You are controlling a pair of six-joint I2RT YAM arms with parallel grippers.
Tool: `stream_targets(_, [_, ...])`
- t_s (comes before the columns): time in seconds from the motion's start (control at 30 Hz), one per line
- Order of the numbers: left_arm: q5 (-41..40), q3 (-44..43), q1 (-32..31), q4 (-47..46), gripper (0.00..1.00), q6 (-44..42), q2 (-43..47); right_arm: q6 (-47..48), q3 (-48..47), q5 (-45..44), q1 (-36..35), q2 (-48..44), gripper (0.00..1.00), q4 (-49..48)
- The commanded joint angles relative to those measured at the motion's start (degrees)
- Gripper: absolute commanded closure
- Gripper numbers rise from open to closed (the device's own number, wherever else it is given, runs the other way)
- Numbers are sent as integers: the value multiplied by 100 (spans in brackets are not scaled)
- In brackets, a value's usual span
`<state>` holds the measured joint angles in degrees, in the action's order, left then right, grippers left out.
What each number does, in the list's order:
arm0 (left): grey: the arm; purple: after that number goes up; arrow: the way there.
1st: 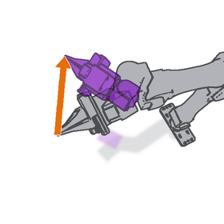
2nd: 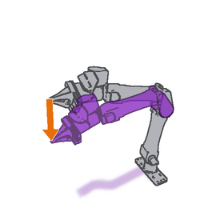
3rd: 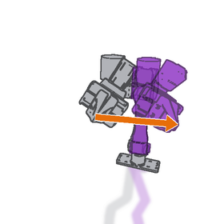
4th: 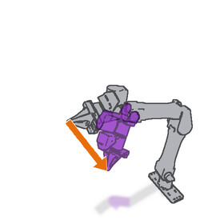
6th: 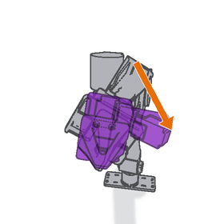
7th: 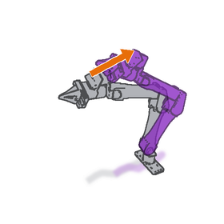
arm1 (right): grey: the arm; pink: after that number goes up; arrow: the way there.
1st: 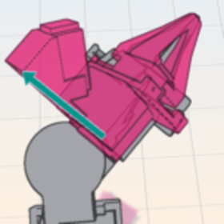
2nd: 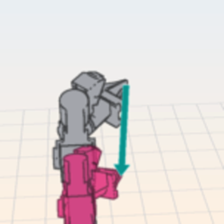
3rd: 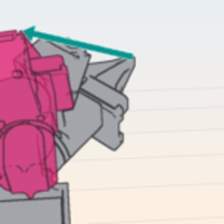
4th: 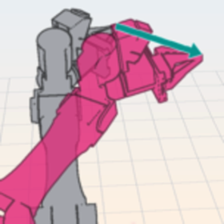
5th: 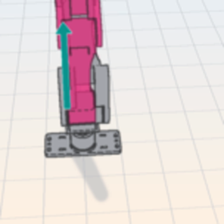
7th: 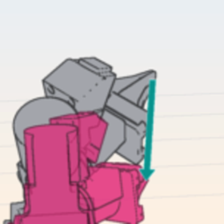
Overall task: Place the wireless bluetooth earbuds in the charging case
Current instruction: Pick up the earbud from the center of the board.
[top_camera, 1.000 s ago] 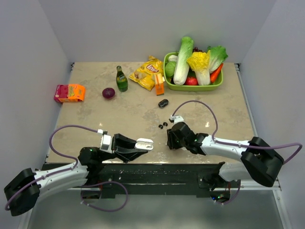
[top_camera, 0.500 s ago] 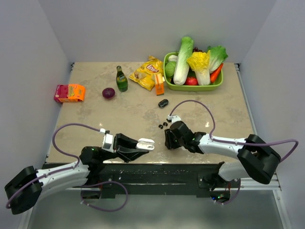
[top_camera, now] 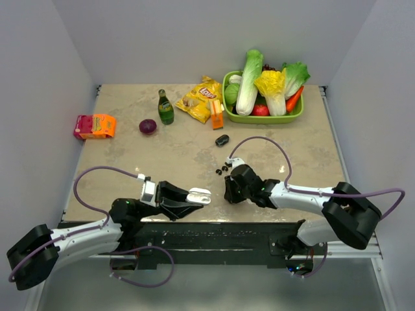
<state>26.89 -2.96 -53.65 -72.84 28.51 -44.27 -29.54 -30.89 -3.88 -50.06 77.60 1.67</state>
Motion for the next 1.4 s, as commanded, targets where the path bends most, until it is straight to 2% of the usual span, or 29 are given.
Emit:
stream_targets(0.0, [79,481,3,-609,100,49,-38,10,40,98,14,-175,80,-114])
stream_targets(0.07, [79,481,3,-609,100,49,-38,-26,84,115,14,-210,82,-123])
stream_targets(0.23, [79,472,3,-600,100,58,-64,-34,84,124,5,-237,68,-106])
stream_targets(0.5, [79,446,-5,-609,100,58,-117,-26,119,265,14,-281,67,-141])
stream_targets(0.93, [88,445,-5,-653,100,76,-196,-78,189,265,5,-492,79,-141])
stream_targets(1.13, [88,463,-5,-679,100,84,-196,-96,215,265,5,-492,88,-141])
stream_targets(1.2, [79,463,-5,-679,100,93,-205,-96,233,265,14,-492,87,-141])
stream_targets(1.27, [79,481,-5,-679,100,93,-205,-96,224,274,5,-474,81,-132])
stream_targets(1.37, [79,481,-5,-679,100,93,-205,-96,233,265,5,-457,78,-123])
